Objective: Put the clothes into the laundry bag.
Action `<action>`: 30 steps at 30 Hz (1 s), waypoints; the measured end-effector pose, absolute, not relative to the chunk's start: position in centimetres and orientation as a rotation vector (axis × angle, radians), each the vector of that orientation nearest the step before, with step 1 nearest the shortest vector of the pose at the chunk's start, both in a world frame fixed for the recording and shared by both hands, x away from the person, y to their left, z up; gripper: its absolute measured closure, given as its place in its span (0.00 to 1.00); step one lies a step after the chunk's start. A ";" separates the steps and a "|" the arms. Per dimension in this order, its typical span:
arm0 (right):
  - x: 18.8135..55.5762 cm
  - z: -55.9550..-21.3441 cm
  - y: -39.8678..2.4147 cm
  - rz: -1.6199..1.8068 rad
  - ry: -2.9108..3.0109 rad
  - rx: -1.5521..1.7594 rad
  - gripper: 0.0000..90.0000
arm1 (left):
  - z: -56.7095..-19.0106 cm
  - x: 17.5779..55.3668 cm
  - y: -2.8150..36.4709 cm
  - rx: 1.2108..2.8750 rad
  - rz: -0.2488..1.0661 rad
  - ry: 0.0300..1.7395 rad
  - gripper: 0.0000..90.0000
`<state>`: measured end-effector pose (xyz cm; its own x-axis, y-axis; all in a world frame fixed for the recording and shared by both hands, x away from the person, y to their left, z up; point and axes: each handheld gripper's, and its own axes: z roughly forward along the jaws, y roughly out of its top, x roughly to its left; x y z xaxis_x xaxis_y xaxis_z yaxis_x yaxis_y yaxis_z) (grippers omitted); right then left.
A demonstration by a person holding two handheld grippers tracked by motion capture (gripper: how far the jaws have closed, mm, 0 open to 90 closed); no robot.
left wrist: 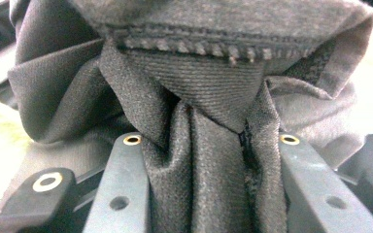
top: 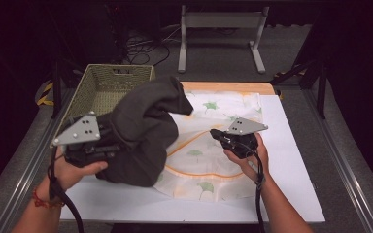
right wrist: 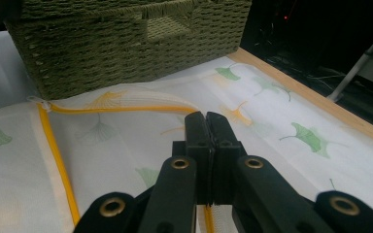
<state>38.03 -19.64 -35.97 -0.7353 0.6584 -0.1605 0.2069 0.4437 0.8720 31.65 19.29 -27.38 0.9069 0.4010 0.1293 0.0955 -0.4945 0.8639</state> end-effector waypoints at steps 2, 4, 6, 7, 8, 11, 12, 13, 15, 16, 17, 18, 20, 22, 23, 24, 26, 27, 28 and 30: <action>38.0 -36.0 -19.7 1.243 2.216 0.727 0.99 | -28.6 31.2 18.0 2.100 0.313 0.324 0.74; 38.0 -36.0 -19.6 1.239 2.219 0.726 0.99 | -30.0 30.7 16.3 2.163 0.289 0.284 0.74; 38.1 -36.0 -19.6 1.237 2.223 0.727 0.99 | -31.2 30.5 14.8 2.211 0.279 0.254 0.74; 38.1 -36.1 -19.5 1.236 2.226 0.727 0.99 | -31.7 30.6 14.2 2.231 0.266 0.247 0.74; 38.1 -36.1 -19.5 1.230 2.228 0.727 0.99 | -32.3 30.6 13.6 2.246 0.244 0.241 0.74; 38.3 -36.2 -19.4 1.220 2.226 0.740 0.99 | -33.8 30.5 11.7 2.314 0.204 0.204 0.74; 38.3 -36.2 -19.4 1.220 2.226 0.740 0.99 | -33.8 30.5 11.7 2.314 0.204 0.204 0.74; 38.4 -36.3 -19.5 1.219 2.219 0.752 0.99 | -34.9 30.5 10.3 2.350 0.168 0.188 0.74; 38.5 -36.3 -19.5 1.219 2.216 0.753 0.99 | -35.5 30.6 9.4 2.382 0.133 0.179 0.74; 38.5 -36.3 -19.6 1.223 2.215 0.764 0.99 | -36.8 30.9 7.8 2.426 0.056 0.163 0.74; 38.5 -36.3 -19.6 1.227 2.212 0.766 0.99 | -36.8 30.9 7.8 2.426 0.056 0.163 0.74; 38.5 -36.2 -19.7 1.227 2.208 0.771 0.99 | -37.3 30.9 7.1 2.467 0.041 0.137 0.74; 38.5 -36.2 -19.7 1.229 2.203 0.774 0.99 | -38.0 31.1 6.0 2.507 -0.003 0.110 0.74; 38.5 -36.0 -19.9 1.250 2.194 0.779 0.99 | -38.1 31.4 5.2 2.535 -0.012 0.101 0.73; 38.4 -35.7 -20.1 1.275 2.185 0.782 0.99 | -38.2 31.7 5.0 2.547 -0.032 0.102 0.73; 38.4 -35.7 -20.1 1.275 2.185 0.782 0.99 | -38.3 32.0 4.7 2.553 -0.043 0.120 0.73; 38.3 -35.4 -20.2 1.298 2.179 0.786 0.99 | -38.6 32.7 4.0 2.586 -0.062 0.138 0.73; 38.2 -35.3 -20.2 1.304 2.177 0.784 0.99 | -38.8 33.1 3.5 2.599 -0.083 0.151 0.73; 38.0 -35.1 -20.2 1.314 2.172 0.778 0.99 | -38.9 33.5 3.2 2.608 -0.087 0.186 0.72; 37.7 -34.6 -20.2 1.328 2.164 0.769 0.99 | -39.0 34.5 2.5 2.616 -0.081 0.238 0.72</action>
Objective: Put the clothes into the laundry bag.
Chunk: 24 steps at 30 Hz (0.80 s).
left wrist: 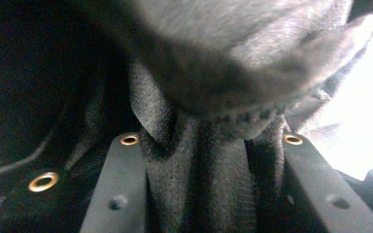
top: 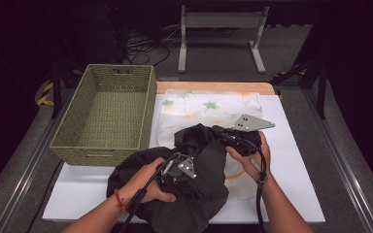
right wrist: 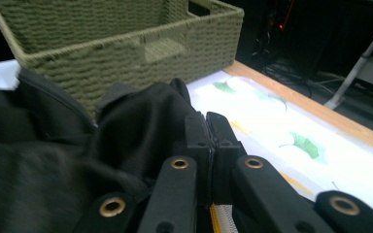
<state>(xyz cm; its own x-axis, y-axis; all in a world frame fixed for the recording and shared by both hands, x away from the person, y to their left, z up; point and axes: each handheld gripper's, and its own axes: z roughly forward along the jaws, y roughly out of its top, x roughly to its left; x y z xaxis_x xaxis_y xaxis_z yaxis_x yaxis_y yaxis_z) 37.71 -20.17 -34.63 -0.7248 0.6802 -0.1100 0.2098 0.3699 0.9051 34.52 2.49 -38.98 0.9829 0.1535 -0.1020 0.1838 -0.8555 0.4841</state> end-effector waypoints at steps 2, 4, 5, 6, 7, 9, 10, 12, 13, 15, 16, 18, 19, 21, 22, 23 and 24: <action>37.3 -34.2 -20.0 1.344 2.158 0.752 0.99 | -39.0 35.3 2.1 2.607 -0.042 0.303 0.72; 36.9 -33.8 -19.8 1.357 2.158 0.733 0.99 | -38.9 36.1 1.7 2.587 -0.031 0.359 0.71; 36.7 -33.7 -19.7 1.362 2.162 0.721 0.99 | -38.9 36.3 1.6 2.580 -0.011 0.381 0.71; 36.6 -33.6 -19.6 1.364 2.161 0.711 0.99 | -38.9 36.8 1.4 2.579 0.000 0.400 0.71; 36.3 -33.4 -19.4 1.369 2.167 0.694 0.99 | -38.9 36.8 1.4 2.579 0.000 0.400 0.71; 35.9 -33.2 -19.2 1.371 2.173 0.676 1.00 | -38.7 37.8 1.2 2.545 0.056 0.487 0.71; 35.7 -33.1 -19.2 1.384 2.179 0.668 1.00 | -38.6 38.1 1.2 2.529 0.081 0.515 0.71; 35.4 -32.9 -19.1 1.386 2.186 0.660 1.00 | -38.6 38.8 1.2 2.496 0.116 0.567 0.71; 35.2 -32.9 -19.0 1.384 2.193 0.653 1.00 | -38.6 39.1 1.2 2.482 0.123 0.599 0.70; 34.9 -32.9 -18.9 1.376 2.212 0.642 1.00 | -39.0 40.1 1.3 2.424 0.080 0.681 0.67; 34.8 -33.1 -18.7 1.354 2.221 0.633 1.00 | -39.2 40.4 1.3 2.413 0.065 0.699 0.65; 34.9 -33.7 -18.6 1.306 2.239 0.624 1.00 | -39.8 40.8 1.3 2.401 0.055 0.733 0.57; 34.9 -34.1 -18.5 1.282 2.248 0.625 0.99 | -39.9 40.7 1.2 2.390 0.051 0.726 0.51; 35.2 -34.6 -18.6 1.235 2.244 0.629 1.00 | -39.8 40.0 1.5 2.377 0.078 0.658 0.36; 35.3 -34.7 -18.8 1.224 2.235 0.636 1.00 | -39.5 39.7 1.7 2.376 0.111 0.635 0.31; 35.4 -34.7 -19.0 1.224 2.230 0.643 1.00 | -39.0 38.9 2.3 2.365 0.162 0.604 0.27; 35.6 -34.7 -19.2 1.218 2.224 0.653 1.00 | -38.4 38.1 3.1 2.343 0.193 0.562 0.24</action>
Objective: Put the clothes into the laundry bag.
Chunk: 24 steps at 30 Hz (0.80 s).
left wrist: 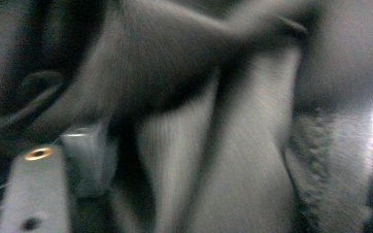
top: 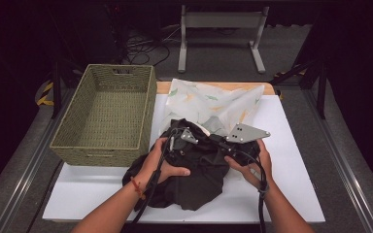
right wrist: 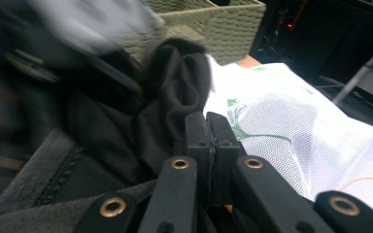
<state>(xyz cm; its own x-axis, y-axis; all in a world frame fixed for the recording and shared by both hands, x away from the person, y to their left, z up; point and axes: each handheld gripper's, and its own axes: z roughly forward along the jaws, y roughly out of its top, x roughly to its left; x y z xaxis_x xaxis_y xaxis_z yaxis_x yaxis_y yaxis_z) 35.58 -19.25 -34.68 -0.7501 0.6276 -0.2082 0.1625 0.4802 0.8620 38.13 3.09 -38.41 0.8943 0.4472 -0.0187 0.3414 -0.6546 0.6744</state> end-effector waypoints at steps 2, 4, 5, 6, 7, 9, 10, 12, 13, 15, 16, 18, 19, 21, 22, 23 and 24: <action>35.8 -34.8 -19.5 1.198 2.218 0.662 1.00 | -38.0 37.6 3.7 2.324 0.198 0.543 0.21; 35.9 -35.0 -19.6 1.181 2.219 0.665 1.00 | -36.8 36.2 5.9 2.290 0.280 0.490 0.20; 35.9 -35.1 -19.6 1.163 2.222 0.666 1.00 | -36.6 35.7 6.9 2.284 0.310 0.485 0.20; 36.0 -35.3 -19.7 1.149 2.225 0.666 1.00 | -36.5 35.3 8.0 2.273 0.316 0.481 0.19; 36.1 -35.4 -19.7 1.144 2.232 0.669 1.00 | -36.7 35.0 9.1 2.257 0.299 0.480 0.19; 36.3 -35.6 -19.6 1.119 2.240 0.666 1.00 | -37.8 34.3 10.3 2.278 0.280 0.460 0.20; 36.3 -35.7 -19.6 1.113 2.239 0.667 1.00 | -38.5 34.0 10.6 2.286 0.270 0.448 0.20; 36.4 -35.8 -19.5 1.108 2.249 0.669 1.00 | -40.1 33.9 10.8 2.304 0.247 0.453 0.19; 36.5 -35.9 -19.5 1.106 2.254 0.671 1.00 | -40.8 33.9 10.8 2.298 0.214 0.448 0.18; 36.5 -36.1 -19.4 1.109 2.266 0.670 1.00 | -42.2 34.1 10.1 2.301 0.165 0.464 0.16; 36.5 -36.2 -19.3 1.109 2.272 0.669 1.00 | -42.5 34.1 9.7 2.301 0.182 0.461 0.15; 36.5 -36.4 -19.2 1.103 2.283 0.666 1.00 | -42.8 34.4 8.8 2.311 0.221 0.463 0.15; 36.5 -36.6 -19.1 1.097 2.288 0.665 1.00 | -43.0 34.5 8.4 2.297 0.230 0.481 0.15; 36.5 -36.8 -19.0 1.089 2.300 0.667 1.00 | -43.1 34.8 7.6 2.321 0.272 0.495 0.22; 36.6 -36.9 -18.9 1.086 2.302 0.668 1.00 | -43.0 34.9 7.2 2.349 0.301 0.496 0.28; 36.6 -37.0 -18.9 1.085 2.304 0.668 1.00 | -42.9 35.0 7.1 2.360 0.325 0.494 0.36; 36.5 -37.0 -18.8 1.084 2.306 0.665 1.00 | -42.8 35.0 7.0 2.356 0.333 0.506 0.44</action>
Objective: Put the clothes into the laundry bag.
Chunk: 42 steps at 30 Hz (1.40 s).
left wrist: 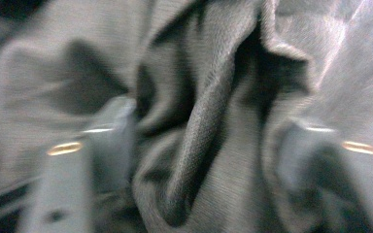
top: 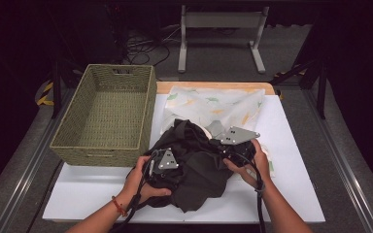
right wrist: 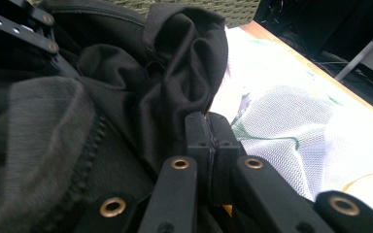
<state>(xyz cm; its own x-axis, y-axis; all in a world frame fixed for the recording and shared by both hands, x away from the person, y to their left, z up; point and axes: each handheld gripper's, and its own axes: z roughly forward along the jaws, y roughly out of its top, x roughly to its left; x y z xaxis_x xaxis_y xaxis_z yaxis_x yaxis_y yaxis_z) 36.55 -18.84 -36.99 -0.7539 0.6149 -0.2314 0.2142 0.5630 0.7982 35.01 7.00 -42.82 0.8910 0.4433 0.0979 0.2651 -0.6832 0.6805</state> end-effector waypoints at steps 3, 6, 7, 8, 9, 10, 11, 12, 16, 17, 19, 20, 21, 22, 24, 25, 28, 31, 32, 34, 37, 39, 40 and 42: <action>36.4 -36.6 -18.9 1.104 2.288 0.669 1.00 | -42.0 34.7 7.2 2.353 0.364 0.500 0.71; 36.2 -35.9 -19.0 1.135 2.265 0.669 1.00 | -41.2 34.1 7.3 2.340 0.421 0.507 0.79; 36.1 -35.6 -19.1 1.141 2.255 0.671 1.00 | -40.9 33.9 7.4 2.336 0.444 0.515 0.81; 36.1 -35.6 -19.1 1.141 2.255 0.671 1.00 | -40.9 33.9 7.4 2.336 0.444 0.515 0.82; 36.0 -35.4 -19.1 1.145 2.247 0.672 1.00 | -40.6 33.9 7.5 2.314 0.468 0.551 0.82; 35.8 -35.2 -19.2 1.155 2.241 0.672 1.00 | -40.4 34.1 7.5 2.298 0.479 0.576 0.83; 35.7 -35.0 -19.2 1.163 2.241 0.672 1.00 | -40.3 34.3 7.6 2.287 0.489 0.595 0.83; 35.7 -34.9 -19.2 1.169 2.237 0.674 1.00 | -40.2 34.6 7.5 2.277 0.483 0.623 0.83; 35.7 -34.9 -18.8 1.147 2.231 0.682 1.00 | -39.9 36.3 7.0 2.198 0.394 0.679 0.77; 35.8 -35.1 -18.8 1.137 2.234 0.685 1.00 | -39.6 36.3 7.2 2.158 0.382 0.664 0.71; 36.1 -35.4 -19.1 1.147 2.236 0.706 1.00 | -38.7 36.1 7.6 2.140 0.396 0.661 0.48; 36.1 -35.4 -19.1 1.147 2.236 0.706 1.00 | -38.0 35.9 8.1 2.111 0.393 0.645 0.48; 36.1 -35.5 -19.1 1.144 2.234 0.708 1.00 | -37.3 35.5 8.7 2.059 0.396 0.623 0.41; 36.1 -35.5 -19.2 1.145 2.233 0.712 1.00 | -36.6 35.3 9.3 2.018 0.405 0.593 0.36; 36.2 -35.6 -19.3 1.143 2.228 0.720 1.00 | -35.4 35.0 9.4 2.008 0.391 0.524 0.25; 36.2 -35.6 -19.4 1.145 2.228 0.725 1.00 | -35.1 34.8 9.0 2.010 0.398 0.506 0.23; 36.3 -35.6 -19.4 1.144 2.224 0.731 1.00 | -35.5 34.4 6.5 2.054 0.349 0.418 0.13; 36.3 -35.6 -19.5 1.145 2.223 0.733 1.00 | -36.7 34.5 3.8 2.168 0.296 0.362 0.06; 36.3 -35.7 -19.5 1.149 2.224 0.738 1.00 | -37.2 34.5 2.8 2.200 0.293 0.347 0.04; 36.3 -35.7 -19.5 1.155 2.227 0.738 1.00 | -38.0 34.8 1.3 2.251 0.352 0.349 0.04; 36.3 -35.8 -19.4 1.159 2.253 0.729 1.00 | -39.8 37.1 -0.4 2.322 0.430 0.457 0.07; 36.2 -35.9 -19.2 1.154 2.272 0.721 1.00 | -41.0 38.6 -0.9 2.357 0.445 0.533 0.08; 36.1 -35.9 -19.0 1.154 2.282 0.715 1.00 | -41.7 39.5 -0.9 2.351 0.416 0.575 0.09; 36.1 -36.1 -18.8 1.147 2.301 0.709 1.00 | -42.3 40.5 -0.8 2.338 0.384 0.630 0.18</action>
